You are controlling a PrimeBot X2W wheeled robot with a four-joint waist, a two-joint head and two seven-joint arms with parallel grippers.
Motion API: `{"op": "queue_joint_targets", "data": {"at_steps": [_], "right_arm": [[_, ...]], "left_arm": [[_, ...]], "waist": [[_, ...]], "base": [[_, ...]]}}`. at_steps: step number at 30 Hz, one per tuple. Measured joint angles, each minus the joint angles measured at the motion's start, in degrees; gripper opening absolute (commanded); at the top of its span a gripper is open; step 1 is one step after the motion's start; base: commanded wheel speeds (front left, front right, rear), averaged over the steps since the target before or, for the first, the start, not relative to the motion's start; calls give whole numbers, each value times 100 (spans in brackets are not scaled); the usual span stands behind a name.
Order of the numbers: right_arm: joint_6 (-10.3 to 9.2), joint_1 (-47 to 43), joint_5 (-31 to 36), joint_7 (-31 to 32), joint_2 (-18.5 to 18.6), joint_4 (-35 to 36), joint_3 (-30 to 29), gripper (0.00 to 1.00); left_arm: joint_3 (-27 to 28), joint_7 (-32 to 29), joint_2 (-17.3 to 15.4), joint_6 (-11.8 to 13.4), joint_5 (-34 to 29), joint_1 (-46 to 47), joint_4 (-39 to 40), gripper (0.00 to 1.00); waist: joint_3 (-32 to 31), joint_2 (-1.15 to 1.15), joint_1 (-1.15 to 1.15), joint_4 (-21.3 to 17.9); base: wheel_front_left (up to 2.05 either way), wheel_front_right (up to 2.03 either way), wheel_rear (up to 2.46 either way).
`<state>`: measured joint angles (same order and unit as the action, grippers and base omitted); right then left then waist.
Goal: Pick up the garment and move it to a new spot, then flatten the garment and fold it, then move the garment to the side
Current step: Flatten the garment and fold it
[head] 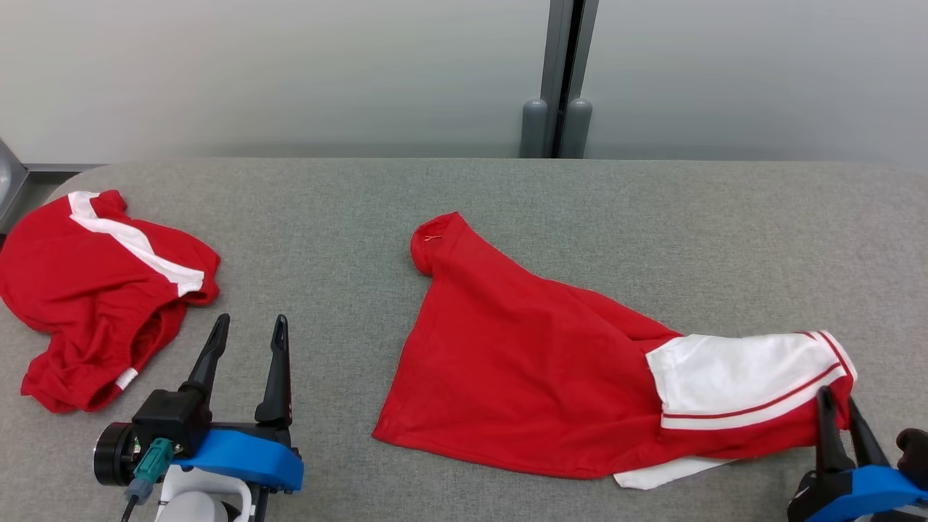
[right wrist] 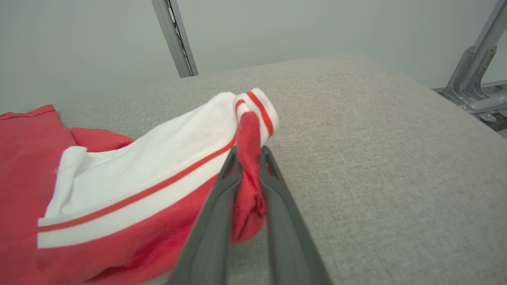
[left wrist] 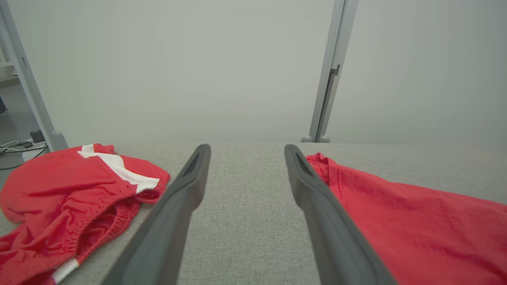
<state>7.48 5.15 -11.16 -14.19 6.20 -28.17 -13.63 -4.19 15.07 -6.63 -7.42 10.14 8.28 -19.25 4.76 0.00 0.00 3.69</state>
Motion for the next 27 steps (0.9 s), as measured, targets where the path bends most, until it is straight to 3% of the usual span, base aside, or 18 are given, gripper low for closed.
{"op": "queue_joint_targets", "data": {"at_steps": [5,10,18,27], "right_arm": [[0,120,276,-54,-112,214,-209,100],[0,149,492,-78,-229,953,-188,100],[1,-13,556,-85,-320,2147,670,100],[1,-504,541,-85,-334,2208,1611,100]], "left_arm": [[4,0,-18,0,23,-84,-18,100],[2,0,-26,0,24,-132,-19,100],[-2,0,-13,0,-3,-181,-3,100],[45,0,-5,0,-7,-244,-4,100]], "waist": [[-85,0,0,-29],[-168,0,0,-59],[-161,0,0,-85],[-184,0,0,-136]], "base": [[0,0,0],[0,0,0],[0,0,0],[0,0,0]]}}
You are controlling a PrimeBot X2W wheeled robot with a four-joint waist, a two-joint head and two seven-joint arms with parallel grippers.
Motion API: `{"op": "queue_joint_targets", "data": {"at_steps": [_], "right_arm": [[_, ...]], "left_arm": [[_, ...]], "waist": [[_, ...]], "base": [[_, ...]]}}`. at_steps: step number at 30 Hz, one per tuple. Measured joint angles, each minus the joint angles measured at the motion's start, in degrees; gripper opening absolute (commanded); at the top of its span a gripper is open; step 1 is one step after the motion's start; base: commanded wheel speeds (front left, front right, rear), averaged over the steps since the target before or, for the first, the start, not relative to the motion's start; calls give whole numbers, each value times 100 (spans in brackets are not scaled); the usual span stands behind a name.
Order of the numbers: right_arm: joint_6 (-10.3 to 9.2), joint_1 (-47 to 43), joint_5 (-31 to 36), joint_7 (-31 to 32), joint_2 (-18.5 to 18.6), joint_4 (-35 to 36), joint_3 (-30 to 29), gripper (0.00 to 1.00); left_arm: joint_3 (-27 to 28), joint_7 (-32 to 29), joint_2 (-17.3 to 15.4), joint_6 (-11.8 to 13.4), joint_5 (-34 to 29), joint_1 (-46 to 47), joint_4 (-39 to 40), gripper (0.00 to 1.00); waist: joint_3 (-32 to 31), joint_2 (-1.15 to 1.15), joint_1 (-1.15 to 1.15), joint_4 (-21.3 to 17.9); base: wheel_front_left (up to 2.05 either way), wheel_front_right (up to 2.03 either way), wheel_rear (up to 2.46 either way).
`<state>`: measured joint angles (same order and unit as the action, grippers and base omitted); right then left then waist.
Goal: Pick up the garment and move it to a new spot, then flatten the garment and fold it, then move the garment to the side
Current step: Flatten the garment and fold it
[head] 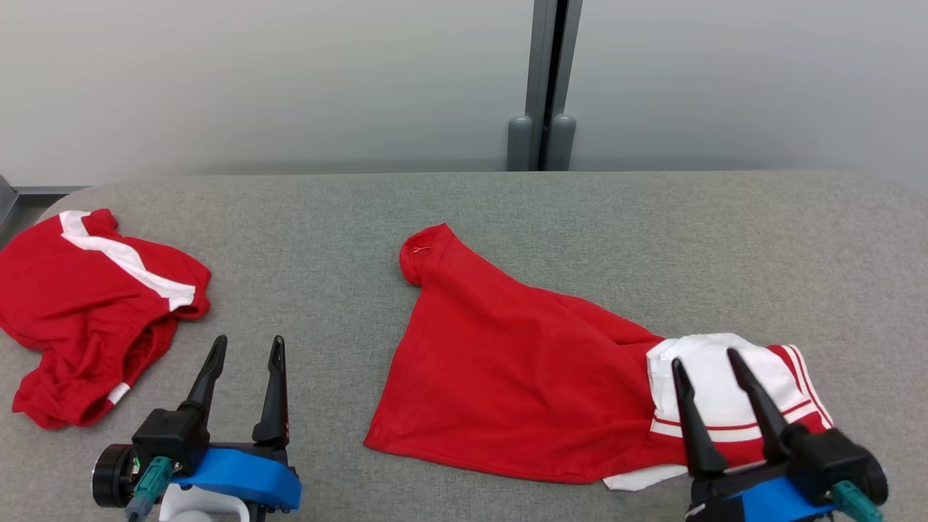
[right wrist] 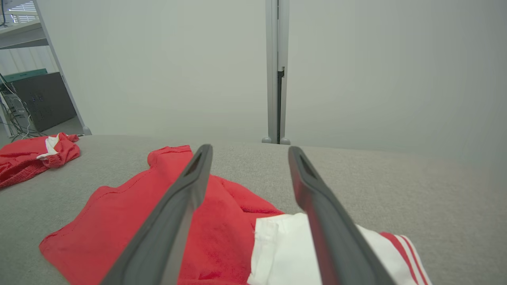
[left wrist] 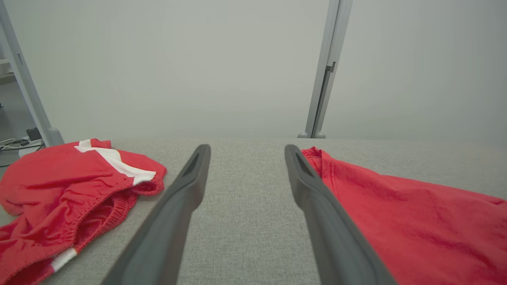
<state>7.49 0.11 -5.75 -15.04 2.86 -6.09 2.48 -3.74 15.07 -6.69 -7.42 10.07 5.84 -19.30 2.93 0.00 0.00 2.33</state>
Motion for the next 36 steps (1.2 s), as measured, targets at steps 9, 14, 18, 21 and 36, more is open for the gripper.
{"op": "queue_joint_targets", "data": {"at_steps": [9,14,18,21,36], "right_arm": [[0,-151,23,1,-1,-391,176,100],[0,-59,16,0,-1,-447,172,100],[-1,40,59,0,-1,-459,148,100],[0,99,62,0,0,-465,156,100],[0,238,49,0,-2,-525,108,100]], "left_arm": [[-2,0,4,0,-7,-22,-16,100],[-182,0,-15,0,-68,-10,-77,100],[-493,0,-26,0,-93,86,-162,100],[-777,0,-35,0,-92,176,-416,100],[-1603,-30,-209,-1,294,516,-1837,100]], "waist": [[2,0,0,-80],[32,0,0,-123],[82,0,0,-156],[132,0,0,-202],[426,0,0,-519]], "base": [[0,0,0],[0,0,0],[0,0,0],[0,0,0],[0,0,0]]}}
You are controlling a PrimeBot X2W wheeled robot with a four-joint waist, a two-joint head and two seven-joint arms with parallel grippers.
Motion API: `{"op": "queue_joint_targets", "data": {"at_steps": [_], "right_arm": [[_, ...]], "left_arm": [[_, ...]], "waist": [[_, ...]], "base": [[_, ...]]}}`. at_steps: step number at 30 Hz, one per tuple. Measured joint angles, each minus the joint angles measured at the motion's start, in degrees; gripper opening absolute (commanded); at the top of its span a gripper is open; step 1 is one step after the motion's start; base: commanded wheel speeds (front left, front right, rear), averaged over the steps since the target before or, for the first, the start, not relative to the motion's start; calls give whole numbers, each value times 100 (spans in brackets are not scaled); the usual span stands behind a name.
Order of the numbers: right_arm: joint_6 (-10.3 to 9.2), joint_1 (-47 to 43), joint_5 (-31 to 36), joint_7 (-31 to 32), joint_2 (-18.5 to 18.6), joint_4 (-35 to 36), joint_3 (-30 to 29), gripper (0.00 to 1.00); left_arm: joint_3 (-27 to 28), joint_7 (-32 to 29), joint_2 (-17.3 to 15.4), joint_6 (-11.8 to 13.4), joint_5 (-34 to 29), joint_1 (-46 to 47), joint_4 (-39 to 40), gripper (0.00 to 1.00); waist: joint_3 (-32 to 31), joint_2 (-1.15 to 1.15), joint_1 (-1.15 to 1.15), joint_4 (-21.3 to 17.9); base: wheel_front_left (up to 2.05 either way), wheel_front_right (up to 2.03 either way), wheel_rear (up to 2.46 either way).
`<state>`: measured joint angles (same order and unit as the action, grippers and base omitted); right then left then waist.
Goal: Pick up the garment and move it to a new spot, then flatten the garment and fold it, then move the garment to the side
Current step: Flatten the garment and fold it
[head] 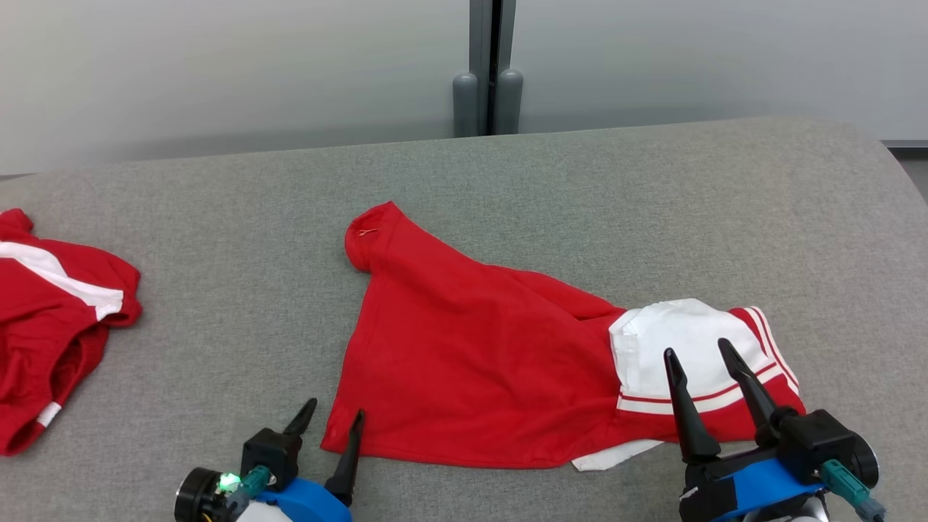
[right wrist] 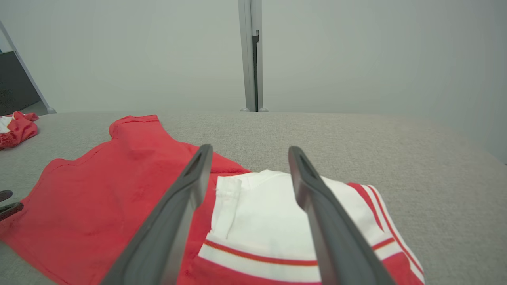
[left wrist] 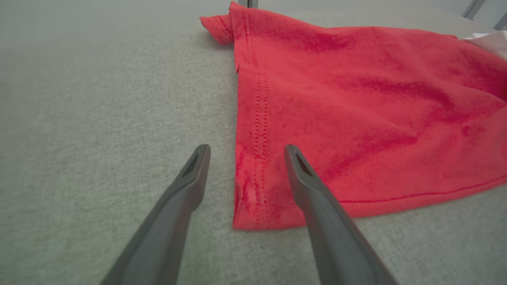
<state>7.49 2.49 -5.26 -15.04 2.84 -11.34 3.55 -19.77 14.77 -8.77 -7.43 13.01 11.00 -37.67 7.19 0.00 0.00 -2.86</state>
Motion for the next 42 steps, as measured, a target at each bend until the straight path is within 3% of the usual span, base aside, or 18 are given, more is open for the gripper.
{"op": "queue_joint_targets", "data": {"at_steps": [10,11,12,13,21,35,40,41,42], "right_arm": [[-1,58,-14,0,0,-8,-21,100],[0,58,-18,0,0,-7,-25,100],[-1,59,-18,0,0,-5,-30,100],[-1,58,-16,0,1,-5,-36,100],[0,15,9,0,0,12,-110,100],[-1,-31,22,0,0,-53,-280,100],[-1,-31,27,0,0,-105,-349,100],[-1,-30,27,0,0,-116,-363,100],[-1,-31,26,0,0,-129,-372,100]], "left_arm": [[-532,-7,7,0,379,96,-514,100],[-572,-4,20,0,434,110,-531,45],[-622,-3,24,0,465,125,-545,16],[-669,-3,31,0,486,146,-569,0],[-632,12,-11,11,695,293,-615,0],[695,23,-569,445,917,-471,489,0],[994,23,-602,549,917,-814,701,0],[1015,23,-598,555,917,-850,734,46],[1042,22,-587,546,917,-875,768,100]], "waist": [[50,0,0,-92],[45,0,0,-96],[39,0,0,-98],[26,0,0,-95],[-86,0,0,49],[-76,0,0,370],[-43,0,0,357],[-42,0,0,358],[-44,0,0,361]], "base": [[0,0,0],[0,0,0],[0,0,0],[0,0,0],[0,0,0],[0,0,0],[0,0,0],[0,0,0],[0,0,0]]}}
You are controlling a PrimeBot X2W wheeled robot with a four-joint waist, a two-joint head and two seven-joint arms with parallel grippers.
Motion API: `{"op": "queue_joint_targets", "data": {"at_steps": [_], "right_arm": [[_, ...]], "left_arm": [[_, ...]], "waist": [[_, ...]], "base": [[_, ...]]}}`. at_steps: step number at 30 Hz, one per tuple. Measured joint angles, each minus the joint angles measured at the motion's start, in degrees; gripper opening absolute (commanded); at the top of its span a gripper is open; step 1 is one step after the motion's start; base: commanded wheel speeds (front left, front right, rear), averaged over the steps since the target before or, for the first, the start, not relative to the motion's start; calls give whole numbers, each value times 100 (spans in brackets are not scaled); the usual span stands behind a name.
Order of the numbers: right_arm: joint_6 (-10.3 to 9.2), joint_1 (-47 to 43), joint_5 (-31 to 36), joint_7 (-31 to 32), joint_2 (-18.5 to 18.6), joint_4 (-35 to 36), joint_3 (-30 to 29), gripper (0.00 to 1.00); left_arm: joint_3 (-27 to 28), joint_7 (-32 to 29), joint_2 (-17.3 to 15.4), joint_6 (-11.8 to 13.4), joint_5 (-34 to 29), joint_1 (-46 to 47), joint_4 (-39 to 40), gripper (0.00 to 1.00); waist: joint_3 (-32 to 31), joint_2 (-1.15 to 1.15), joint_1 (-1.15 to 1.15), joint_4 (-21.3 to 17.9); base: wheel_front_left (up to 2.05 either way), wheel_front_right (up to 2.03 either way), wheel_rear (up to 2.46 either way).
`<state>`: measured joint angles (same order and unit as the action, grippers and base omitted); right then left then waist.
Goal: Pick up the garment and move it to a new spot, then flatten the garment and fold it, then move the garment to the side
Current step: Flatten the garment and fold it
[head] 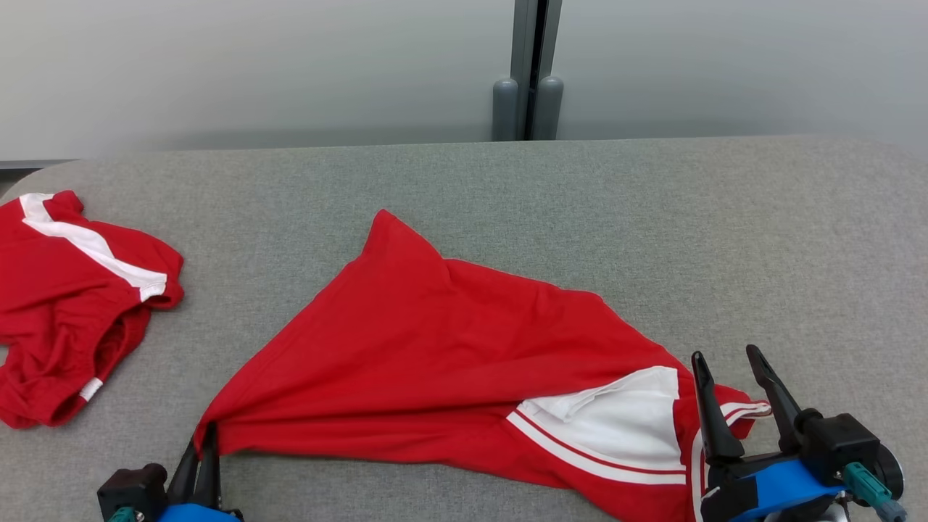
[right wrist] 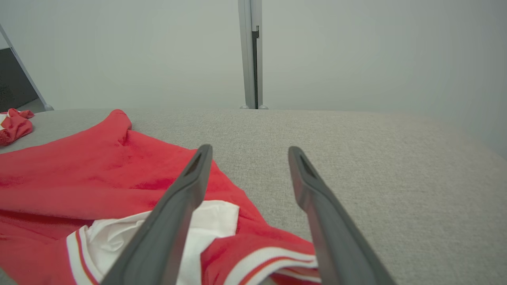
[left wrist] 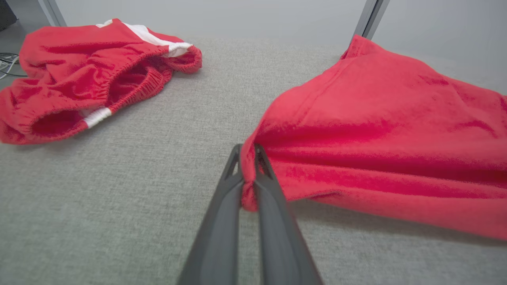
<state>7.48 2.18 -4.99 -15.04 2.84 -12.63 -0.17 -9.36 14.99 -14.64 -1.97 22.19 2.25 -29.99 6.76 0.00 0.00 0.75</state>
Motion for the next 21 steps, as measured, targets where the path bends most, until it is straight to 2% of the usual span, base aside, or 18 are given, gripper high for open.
{"op": "queue_joint_targets", "data": {"at_steps": [4,10,15,21], "right_arm": [[0,0,-1,0,0,-63,-23,100],[1,13,-22,0,0,-75,-199,100],[0,28,-16,0,1,-91,-410,100],[0,21,-18,49,0,-385,-699,100]], "left_arm": [[130,0,93,-57,-83,-10,305,100],[514,7,388,-124,-452,-73,1301,100],[789,8,648,-316,-857,-101,1998,100],[836,8,859,-421,-1276,-99,2134,100]], "waist": [[-45,0,0,16],[-110,0,0,20],[-145,0,0,-3],[-224,0,0,-19]], "base": [[0,0,0],[0,0,0],[0,0,0],[0,0,0]]}}
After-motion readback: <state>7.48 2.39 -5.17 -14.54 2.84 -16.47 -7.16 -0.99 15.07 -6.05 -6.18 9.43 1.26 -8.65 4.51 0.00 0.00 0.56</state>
